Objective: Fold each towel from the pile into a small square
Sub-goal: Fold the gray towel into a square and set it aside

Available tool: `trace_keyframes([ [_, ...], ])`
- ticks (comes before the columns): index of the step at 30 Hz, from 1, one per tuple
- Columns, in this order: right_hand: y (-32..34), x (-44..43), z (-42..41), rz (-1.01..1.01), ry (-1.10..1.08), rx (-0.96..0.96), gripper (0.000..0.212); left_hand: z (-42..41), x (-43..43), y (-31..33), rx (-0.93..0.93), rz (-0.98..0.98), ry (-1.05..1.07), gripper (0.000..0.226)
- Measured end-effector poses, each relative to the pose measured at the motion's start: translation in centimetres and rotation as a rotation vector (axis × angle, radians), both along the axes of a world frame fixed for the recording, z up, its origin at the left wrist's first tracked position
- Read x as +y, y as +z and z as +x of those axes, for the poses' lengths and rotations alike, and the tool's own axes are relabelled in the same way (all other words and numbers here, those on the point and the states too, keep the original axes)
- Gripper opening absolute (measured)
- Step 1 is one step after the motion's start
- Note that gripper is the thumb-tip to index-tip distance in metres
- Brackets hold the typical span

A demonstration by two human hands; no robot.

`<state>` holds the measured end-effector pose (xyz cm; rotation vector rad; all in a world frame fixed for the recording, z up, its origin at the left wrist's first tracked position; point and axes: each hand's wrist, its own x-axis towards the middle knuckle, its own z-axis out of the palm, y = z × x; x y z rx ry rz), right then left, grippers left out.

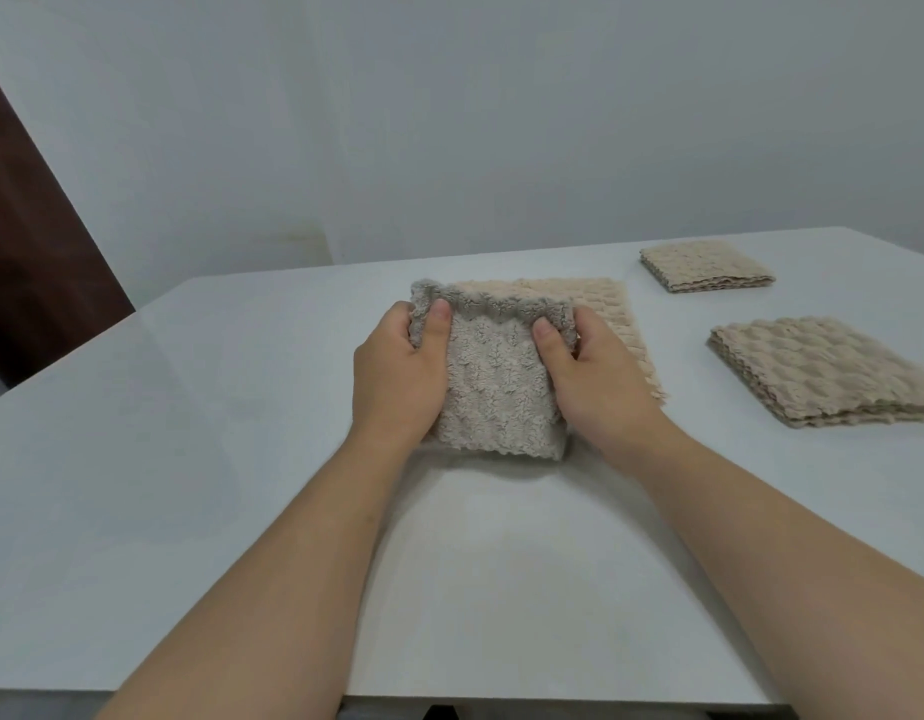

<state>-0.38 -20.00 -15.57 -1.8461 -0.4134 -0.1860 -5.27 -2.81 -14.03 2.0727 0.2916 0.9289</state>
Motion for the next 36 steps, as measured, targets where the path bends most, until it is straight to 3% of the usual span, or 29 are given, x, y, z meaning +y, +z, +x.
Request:
trace_keyframes([
  [2,-0.1,-0.1,0.1,-0.023,-0.024,0.0,0.035,0.1,-0.2,-0.2,0.018,-0.035,0.001,0.05],
  [6,-0.3,-0.3,0.6,0.02,-0.01,0.183,0.069,0.5,-0.7,-0.3,0.028,-0.139,0.001,0.053],
  [11,-0.4,-0.7,0.2,-0.1,0.033,0.144,0.052,0.6,-1.0,-0.4,0.046,-0.21,0.015,0.052],
  [24,0.0,-1.2,-0.2,-0.151,-0.001,-0.005,0.055,0.9,-0.9,-0.9,0.174,-0.127,0.023,0.043],
  [29,0.2,-1.7,0.5,0.007,0.008,0.008,0.062,1.0,-1.1,-1.0,0.141,-0.414,-0.159,0.048],
  [33,-0.2,-2.0,1.2,0.091,0.0,0.081,0.059,0.6,-1.4,-1.3,0.136,-0.217,-0.435,0.062],
  [36,-0.2,-2.1,1.3,0.121,0.005,0.086,0.053,0.3,-1.6,-1.2,0.134,-0.158,-0.523,0.055],
])
